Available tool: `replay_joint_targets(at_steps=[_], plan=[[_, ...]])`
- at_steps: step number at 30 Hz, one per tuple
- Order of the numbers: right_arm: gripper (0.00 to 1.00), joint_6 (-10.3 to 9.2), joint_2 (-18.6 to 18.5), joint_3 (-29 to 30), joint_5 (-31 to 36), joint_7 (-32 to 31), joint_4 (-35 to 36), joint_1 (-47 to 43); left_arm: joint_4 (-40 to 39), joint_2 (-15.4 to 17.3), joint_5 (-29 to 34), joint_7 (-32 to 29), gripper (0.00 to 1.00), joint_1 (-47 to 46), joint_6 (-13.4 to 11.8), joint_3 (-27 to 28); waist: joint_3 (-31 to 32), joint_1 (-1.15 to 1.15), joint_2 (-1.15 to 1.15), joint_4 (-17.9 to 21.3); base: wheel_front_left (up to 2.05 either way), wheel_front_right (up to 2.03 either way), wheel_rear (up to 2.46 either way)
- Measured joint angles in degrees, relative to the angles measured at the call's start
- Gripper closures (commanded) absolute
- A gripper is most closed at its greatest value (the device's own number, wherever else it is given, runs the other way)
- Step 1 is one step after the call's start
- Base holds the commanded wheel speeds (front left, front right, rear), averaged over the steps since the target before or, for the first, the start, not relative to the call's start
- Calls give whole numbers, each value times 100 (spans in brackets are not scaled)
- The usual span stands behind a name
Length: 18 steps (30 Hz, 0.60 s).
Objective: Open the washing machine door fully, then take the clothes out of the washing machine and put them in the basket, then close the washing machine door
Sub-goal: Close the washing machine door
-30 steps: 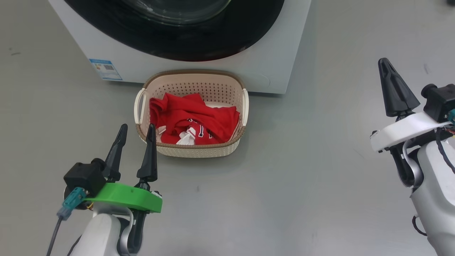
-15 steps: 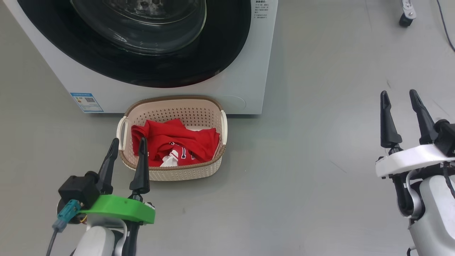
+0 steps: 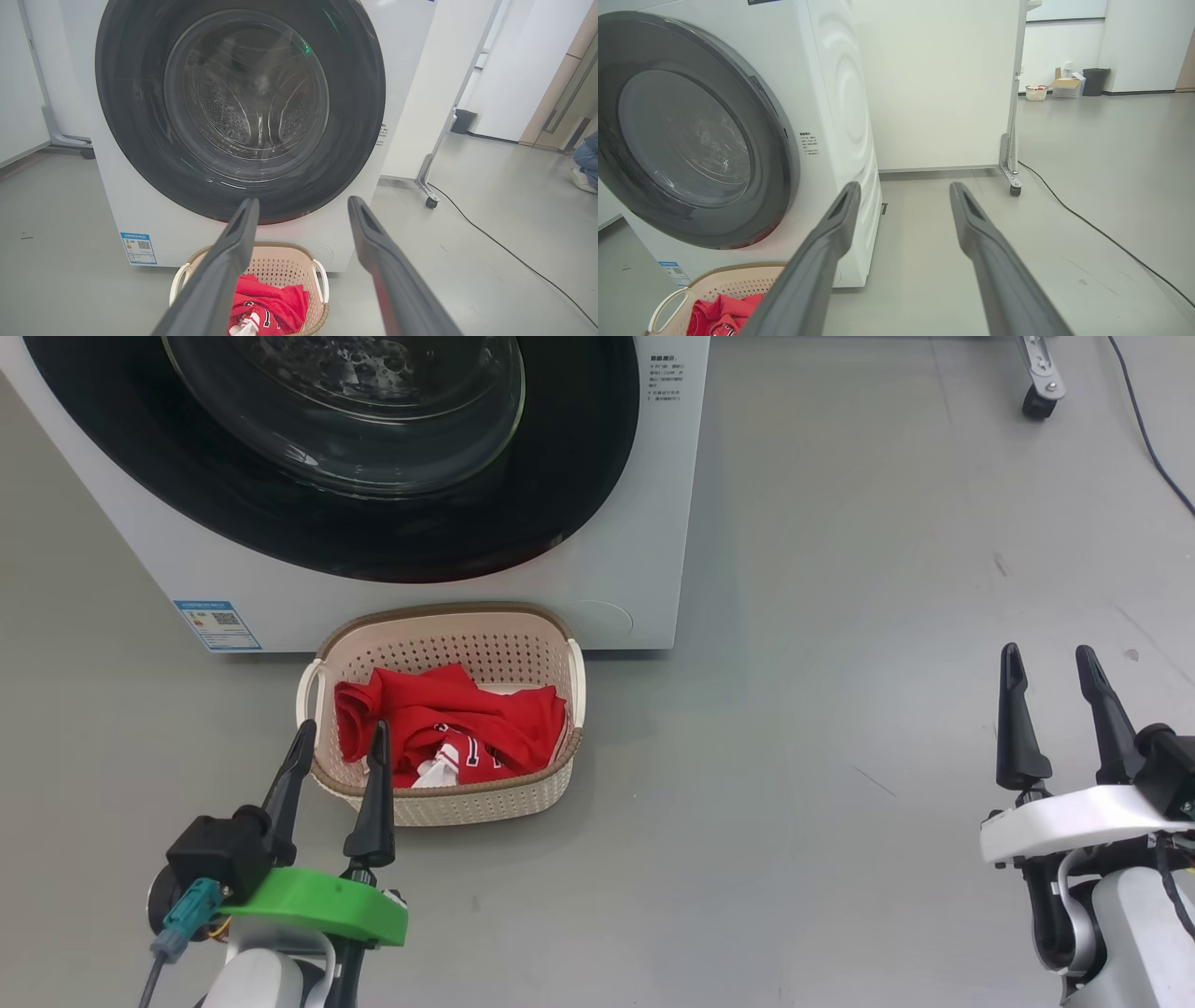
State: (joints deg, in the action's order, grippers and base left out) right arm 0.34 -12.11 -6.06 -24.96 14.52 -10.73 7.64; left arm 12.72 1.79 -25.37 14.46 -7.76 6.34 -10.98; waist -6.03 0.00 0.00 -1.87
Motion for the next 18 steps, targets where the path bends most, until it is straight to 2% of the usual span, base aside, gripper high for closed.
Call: replay_joint_targets(at_steps=[18], plan=[[0, 68, 182, 224, 334, 0, 286, -407, 44, 4, -122, 0, 0, 81, 8, -48, 104, 0, 0, 28, 0, 0, 0]])
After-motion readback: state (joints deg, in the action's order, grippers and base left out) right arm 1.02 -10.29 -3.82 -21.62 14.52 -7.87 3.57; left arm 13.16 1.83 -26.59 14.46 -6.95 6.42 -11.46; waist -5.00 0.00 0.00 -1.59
